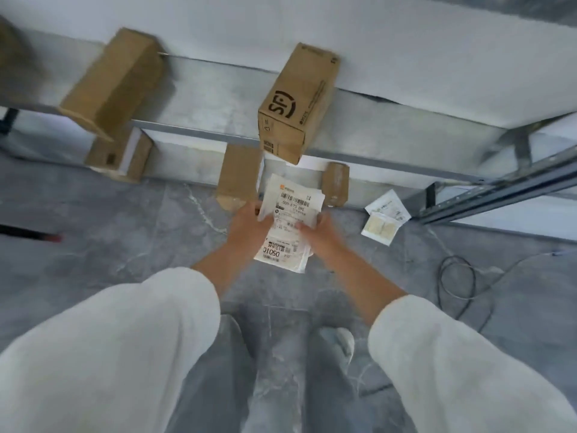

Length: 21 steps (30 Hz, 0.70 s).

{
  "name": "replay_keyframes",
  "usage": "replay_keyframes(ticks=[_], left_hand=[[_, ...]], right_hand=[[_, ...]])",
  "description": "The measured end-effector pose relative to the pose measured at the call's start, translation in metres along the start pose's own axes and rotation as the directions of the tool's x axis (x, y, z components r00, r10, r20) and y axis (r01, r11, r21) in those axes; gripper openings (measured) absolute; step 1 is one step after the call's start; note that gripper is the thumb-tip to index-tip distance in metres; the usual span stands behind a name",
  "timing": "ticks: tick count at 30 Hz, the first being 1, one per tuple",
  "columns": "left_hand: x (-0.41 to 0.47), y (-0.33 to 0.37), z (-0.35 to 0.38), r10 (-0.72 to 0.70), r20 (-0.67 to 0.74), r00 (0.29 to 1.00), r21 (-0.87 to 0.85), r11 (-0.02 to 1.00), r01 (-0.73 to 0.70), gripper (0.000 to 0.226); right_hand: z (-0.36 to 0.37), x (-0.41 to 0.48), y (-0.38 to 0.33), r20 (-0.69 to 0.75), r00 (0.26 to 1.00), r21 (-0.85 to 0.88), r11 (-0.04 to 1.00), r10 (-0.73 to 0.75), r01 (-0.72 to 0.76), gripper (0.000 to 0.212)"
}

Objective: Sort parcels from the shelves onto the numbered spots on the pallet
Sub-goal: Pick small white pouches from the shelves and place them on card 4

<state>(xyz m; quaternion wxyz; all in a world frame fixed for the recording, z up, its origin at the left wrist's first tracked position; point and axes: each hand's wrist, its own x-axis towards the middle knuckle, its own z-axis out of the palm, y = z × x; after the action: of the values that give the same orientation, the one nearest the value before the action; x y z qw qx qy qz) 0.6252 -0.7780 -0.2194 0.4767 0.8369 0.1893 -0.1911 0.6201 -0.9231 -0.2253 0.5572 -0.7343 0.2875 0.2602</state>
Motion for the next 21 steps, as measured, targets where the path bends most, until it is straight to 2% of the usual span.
replay_keyframes(ticks=[4, 8, 14, 18, 21], left_hand=[[-0.065, 0.032, -0.055, -0.030, -0.009, 0.999, -0.094, 0.995, 0.030, 0.019], [-0.145, 0.062, -0.099, -0.088, -0.114, 0.990, -0.159, 0.985, 0.069, 0.022], [-0.255, 0.103, -0.176, -0.022, -0.270, 0.963, -0.214, 0.976, -0.038, 0.033], [-0.323, 0.107, -0.228, 0.002, -0.363, 0.932, -0.247, 0.964, -0.098, 0.018], [-0.351, 0.094, -0.269, -0.042, -0.433, 0.900, -0.305, 0.947, -0.103, 0.018]], right_hand=[[-0.004, -0.079, -0.042, 0.029, 0.999, 0.014, 0.999, -0.045, 0.045, 0.026], [-0.009, -0.161, -0.078, 0.093, 0.991, 0.007, 0.995, -0.096, 0.095, 0.014], [-0.004, -0.258, -0.130, 0.215, 0.942, -0.080, 0.957, -0.258, 0.280, 0.025], [0.026, -0.323, -0.157, 0.306, 0.905, -0.060, 0.943, -0.295, 0.327, 0.032], [0.061, -0.360, -0.179, 0.381, 0.870, -0.061, 0.930, -0.313, 0.362, 0.030]])
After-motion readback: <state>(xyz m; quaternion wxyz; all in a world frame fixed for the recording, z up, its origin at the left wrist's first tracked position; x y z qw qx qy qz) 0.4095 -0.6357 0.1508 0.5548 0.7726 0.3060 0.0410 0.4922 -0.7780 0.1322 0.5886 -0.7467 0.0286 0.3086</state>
